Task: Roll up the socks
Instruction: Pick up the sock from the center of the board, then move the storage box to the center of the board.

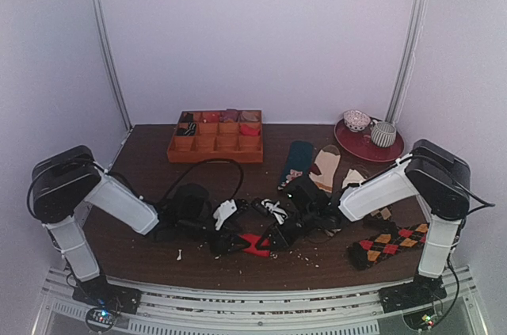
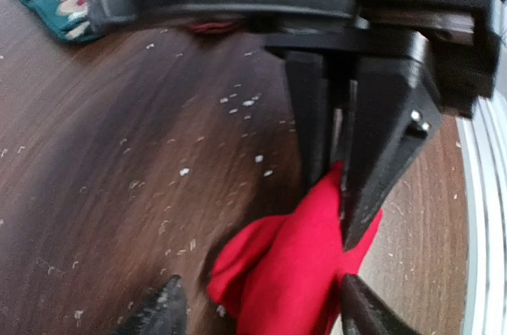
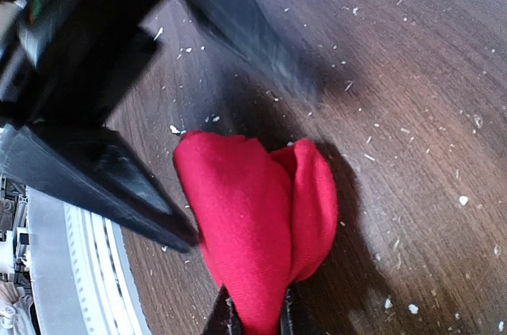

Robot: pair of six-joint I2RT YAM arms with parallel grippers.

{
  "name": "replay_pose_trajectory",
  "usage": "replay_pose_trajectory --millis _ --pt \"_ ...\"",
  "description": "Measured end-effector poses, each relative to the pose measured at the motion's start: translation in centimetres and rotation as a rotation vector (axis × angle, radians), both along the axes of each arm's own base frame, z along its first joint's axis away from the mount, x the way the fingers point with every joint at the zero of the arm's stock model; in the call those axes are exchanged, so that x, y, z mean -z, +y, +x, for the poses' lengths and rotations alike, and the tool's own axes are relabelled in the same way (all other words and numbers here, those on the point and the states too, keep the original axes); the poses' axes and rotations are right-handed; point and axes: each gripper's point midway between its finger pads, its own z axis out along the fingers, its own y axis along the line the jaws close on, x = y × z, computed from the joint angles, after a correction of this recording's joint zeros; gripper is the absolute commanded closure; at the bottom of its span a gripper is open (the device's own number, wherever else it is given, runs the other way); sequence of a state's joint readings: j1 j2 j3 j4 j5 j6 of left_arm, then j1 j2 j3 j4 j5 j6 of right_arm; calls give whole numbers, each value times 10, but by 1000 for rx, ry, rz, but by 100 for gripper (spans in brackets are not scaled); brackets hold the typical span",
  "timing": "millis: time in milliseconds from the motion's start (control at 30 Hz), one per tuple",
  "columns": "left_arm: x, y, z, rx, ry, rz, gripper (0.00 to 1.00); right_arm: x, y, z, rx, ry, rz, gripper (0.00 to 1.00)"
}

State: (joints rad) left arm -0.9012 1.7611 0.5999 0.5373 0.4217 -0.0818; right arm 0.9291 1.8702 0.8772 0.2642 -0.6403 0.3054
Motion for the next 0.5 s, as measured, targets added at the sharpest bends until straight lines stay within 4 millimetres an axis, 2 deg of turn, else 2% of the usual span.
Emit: replay_pose_trajectory --millis 33,167,267,400,500 --pt "-4 4 3 -20 -8 14 2 -1 0 1 4 1 0 100" --pt "-41 24 28 -150 -97 17 2 -7 -7 12 52 -1 -15 100" --pt "-78 39 47 -259 -188 -11 2 -23 -11 38 114 -31 -6 100" --pt "-119 60 64 -391 -286 -43 2 -69 -4 93 215 -136 52 100" --pt "-137 78 75 -486 -315 -55 2 -117 4 137 282 -245 117 100"
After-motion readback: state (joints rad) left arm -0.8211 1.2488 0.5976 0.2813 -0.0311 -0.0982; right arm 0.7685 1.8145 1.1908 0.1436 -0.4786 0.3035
